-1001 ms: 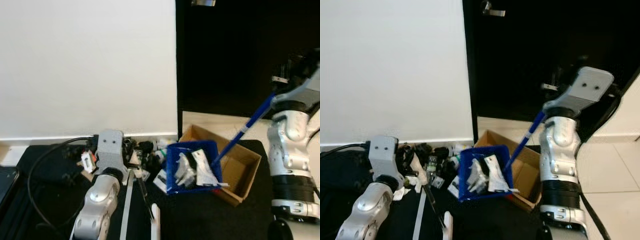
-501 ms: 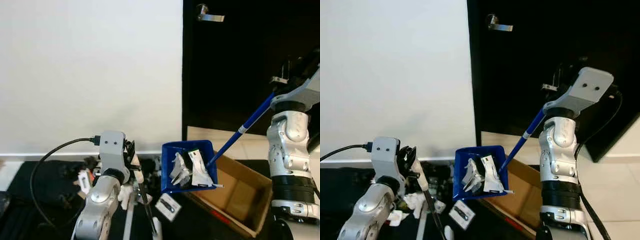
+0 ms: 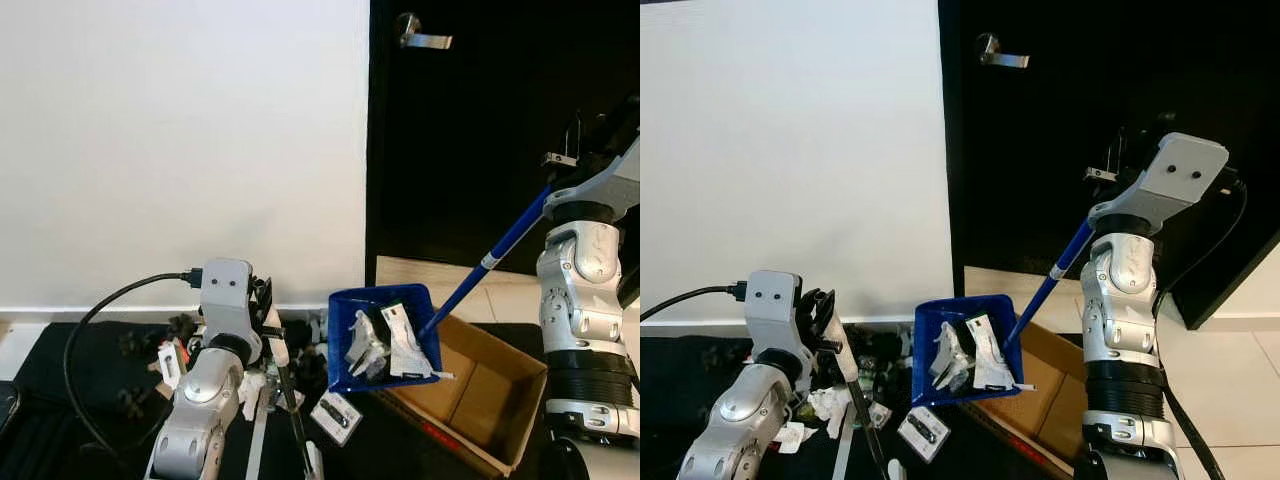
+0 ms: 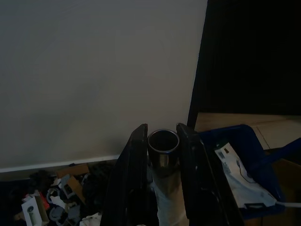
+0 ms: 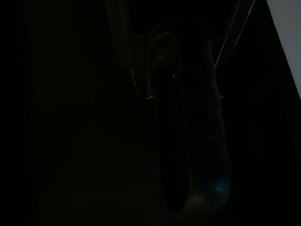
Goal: Sweep floor
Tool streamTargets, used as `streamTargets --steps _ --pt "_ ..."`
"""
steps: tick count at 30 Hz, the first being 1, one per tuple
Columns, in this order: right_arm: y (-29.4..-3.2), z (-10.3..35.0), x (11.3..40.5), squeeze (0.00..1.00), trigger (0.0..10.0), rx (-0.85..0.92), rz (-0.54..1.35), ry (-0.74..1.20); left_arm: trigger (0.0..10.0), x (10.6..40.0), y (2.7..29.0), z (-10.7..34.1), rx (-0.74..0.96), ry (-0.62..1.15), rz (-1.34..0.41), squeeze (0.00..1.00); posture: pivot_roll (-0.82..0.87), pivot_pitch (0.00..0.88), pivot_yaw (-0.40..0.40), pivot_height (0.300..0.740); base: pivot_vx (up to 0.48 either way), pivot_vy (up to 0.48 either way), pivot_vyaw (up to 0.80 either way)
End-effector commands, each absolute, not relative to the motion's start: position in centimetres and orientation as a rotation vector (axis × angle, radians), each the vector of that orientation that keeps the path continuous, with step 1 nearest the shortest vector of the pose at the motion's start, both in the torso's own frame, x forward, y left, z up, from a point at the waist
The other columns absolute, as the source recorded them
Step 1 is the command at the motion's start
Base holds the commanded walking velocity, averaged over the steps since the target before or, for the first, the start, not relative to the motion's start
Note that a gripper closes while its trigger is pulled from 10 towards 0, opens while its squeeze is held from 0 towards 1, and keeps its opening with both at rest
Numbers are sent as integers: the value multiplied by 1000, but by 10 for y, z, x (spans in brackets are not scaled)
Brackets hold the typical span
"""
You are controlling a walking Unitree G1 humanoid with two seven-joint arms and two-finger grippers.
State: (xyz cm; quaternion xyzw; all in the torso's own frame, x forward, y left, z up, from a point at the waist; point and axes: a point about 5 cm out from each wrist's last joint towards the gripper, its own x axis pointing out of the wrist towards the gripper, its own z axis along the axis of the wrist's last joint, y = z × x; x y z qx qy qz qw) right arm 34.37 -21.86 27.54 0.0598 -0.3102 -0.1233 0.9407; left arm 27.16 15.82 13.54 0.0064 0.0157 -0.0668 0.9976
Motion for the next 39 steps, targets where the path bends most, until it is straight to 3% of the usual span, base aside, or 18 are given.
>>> streamTargets --steps 1,7,16,28,33,39 --pt "-225 285 338 0 10000 108 -273 -698 10000 270 162 133 29 42 -127 0 74 137 85 740 0 0 0" --pt "-247 284 333 0 10000 59 -341 -699 10000 267 164 132 35 52 -134 0 73 142 95 740 0 0 0" --pt "-256 276 334 0 10000 -43 -362 -681 10000 267 166 131 47 61 -145 0 76 142 110 740 0 0 0" --pt "-227 264 349 0 10000 -429 -274 -688 10000 264 170 130 61 72 -153 0 95 143 118 740 0 0 0" --pt "-218 260 355 0 10000 -512 -225 -684 10000 263 171 130 62 73 -152 0 100 145 118 740 0 0 0" --pt "-184 249 362 0 10000 -624 -76 -708 10000 262 171 131 59 74 -149 0 107 152 110 740 0 0 0"
